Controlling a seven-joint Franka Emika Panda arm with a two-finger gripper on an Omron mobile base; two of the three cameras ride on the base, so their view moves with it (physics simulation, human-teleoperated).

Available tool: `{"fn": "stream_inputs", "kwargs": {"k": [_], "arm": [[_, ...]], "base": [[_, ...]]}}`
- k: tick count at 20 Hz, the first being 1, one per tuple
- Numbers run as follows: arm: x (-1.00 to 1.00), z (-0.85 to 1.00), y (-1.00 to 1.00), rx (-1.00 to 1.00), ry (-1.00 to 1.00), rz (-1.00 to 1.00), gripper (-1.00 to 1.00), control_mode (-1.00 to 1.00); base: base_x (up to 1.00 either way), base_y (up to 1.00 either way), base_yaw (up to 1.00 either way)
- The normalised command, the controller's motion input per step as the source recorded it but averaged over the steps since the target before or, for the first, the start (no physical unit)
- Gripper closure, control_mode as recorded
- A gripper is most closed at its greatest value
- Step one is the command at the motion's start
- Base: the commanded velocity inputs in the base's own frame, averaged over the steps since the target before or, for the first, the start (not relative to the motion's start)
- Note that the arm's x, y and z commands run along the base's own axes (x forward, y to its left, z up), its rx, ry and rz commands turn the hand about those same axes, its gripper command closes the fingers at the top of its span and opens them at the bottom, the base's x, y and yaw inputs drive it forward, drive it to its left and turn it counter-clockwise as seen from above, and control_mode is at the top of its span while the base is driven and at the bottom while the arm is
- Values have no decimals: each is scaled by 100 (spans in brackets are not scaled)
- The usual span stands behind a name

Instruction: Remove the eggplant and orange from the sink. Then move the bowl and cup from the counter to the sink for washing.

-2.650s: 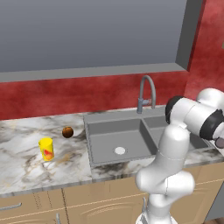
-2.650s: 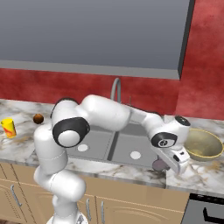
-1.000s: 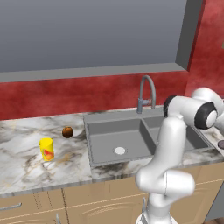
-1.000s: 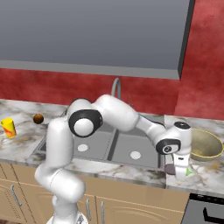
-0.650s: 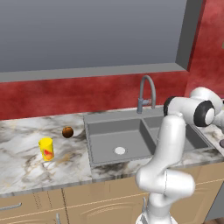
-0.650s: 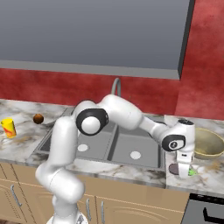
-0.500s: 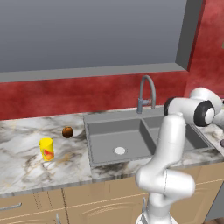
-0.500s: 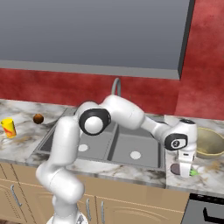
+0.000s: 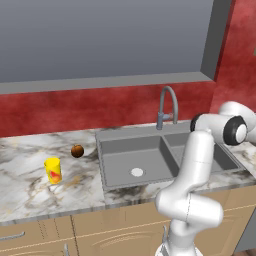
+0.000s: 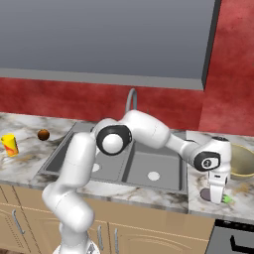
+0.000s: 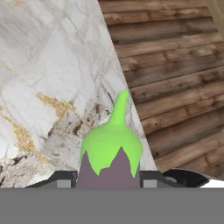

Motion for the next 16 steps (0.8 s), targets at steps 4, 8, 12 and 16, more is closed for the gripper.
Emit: {"fn": "stream_inputs", "kwargs": {"k": [4, 8, 12, 16], "arm": [[1, -17, -18, 0, 4, -7, 100, -100], [7, -17, -11, 0, 0, -4, 100, -100], [9, -15, -9, 0, 0, -3, 100, -100], [15, -12, -7, 0, 0, -2, 100, -100]], "base": [[0, 0, 0], [0, 0, 0], [0, 0, 0], [0, 0, 0]]}}
